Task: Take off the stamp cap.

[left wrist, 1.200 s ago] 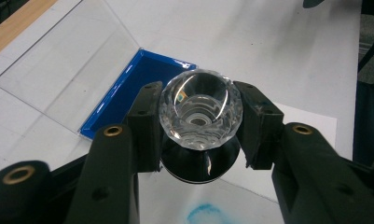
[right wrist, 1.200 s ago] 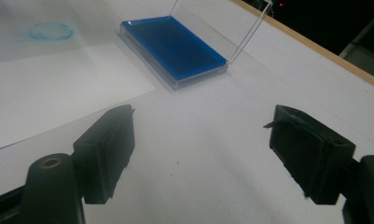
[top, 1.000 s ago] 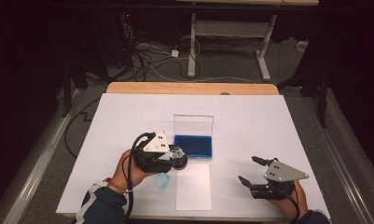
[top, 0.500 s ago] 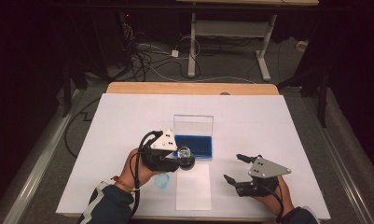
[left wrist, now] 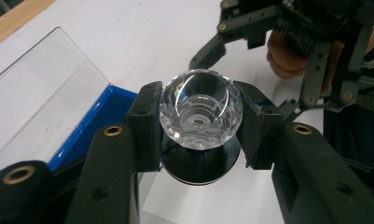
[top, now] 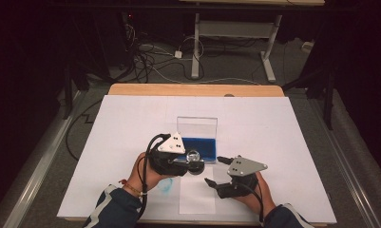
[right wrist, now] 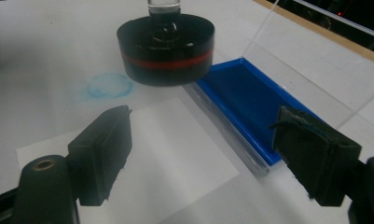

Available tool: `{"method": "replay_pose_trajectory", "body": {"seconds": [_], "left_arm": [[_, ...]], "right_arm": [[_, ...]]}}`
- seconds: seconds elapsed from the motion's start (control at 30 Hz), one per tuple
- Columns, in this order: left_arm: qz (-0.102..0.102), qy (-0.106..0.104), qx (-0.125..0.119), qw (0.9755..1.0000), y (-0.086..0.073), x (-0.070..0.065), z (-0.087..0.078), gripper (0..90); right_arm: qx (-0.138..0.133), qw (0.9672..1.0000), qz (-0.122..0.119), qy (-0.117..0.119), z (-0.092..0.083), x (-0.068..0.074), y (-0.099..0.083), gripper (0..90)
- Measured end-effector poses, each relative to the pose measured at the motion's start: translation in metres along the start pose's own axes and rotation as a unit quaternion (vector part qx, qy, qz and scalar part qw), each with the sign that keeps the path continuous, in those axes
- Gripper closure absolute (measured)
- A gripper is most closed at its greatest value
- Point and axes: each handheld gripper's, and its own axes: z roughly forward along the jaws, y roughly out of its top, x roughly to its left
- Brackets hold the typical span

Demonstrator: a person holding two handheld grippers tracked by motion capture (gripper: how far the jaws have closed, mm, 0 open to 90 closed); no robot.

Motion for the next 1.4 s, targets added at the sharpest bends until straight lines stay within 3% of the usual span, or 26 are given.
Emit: {"method": "replay_pose_trajectory", "body": {"seconds": [0.27, 0.47, 0.63, 0.93, 1.4], "left_arm": [[-0.002, -0.007, -0.001, 1.0, 0.0, -0.004, 0.004, 54.2], [0.0, -0.014, -0.002, 0.9999, 0.0, -0.009, 0.009, 54.2], [-0.002, -0.013, -0.004, 0.9999, 0.0, -0.009, 0.009, 54.1], [-0.004, -0.012, -0.009, 0.9999, -0.001, -0.009, 0.008, 54.2], [-0.008, -0.007, -0.009, 0.9999, -0.003, -0.006, 0.006, 54.2]], "right_arm": [[0.0, 0.9999, -0.007, 0.012, 0.033, 0.013, 0.009, 18.8], [-0.003, 0.9999, -0.005, 0.012, 0.044, 0.016, 0.01, 20.8], [-0.017, 0.9998, 0.003, 0.012, 0.043, 0.017, 0.01, 25.6], [-0.02, 0.9998, -0.005, 0.004, 0.041, 0.018, 0.01, 34.1], [-0.023, 0.9995, -0.021, -0.008, 0.038, 0.021, 0.009, 35.6]]}}
